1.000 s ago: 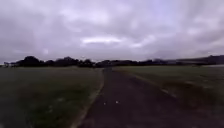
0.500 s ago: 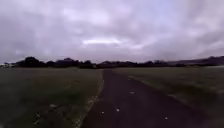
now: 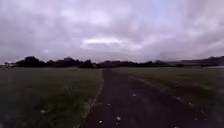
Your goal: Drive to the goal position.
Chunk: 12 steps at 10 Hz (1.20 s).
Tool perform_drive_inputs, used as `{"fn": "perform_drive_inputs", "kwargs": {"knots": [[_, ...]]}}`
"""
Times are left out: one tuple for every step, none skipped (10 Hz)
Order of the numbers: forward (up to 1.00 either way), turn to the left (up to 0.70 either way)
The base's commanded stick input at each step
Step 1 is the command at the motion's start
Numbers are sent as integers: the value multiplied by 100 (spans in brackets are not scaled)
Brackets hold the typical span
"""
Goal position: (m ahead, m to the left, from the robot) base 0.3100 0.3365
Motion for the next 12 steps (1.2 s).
{"fn": "perform_drive_inputs", "kwargs": {"knots": [[50,0],[50,0],[50,0],[50,0],[50,0],[50,0],[50,0],[50,0],[50,0],[50,0],[50,0],[50,0]]}}
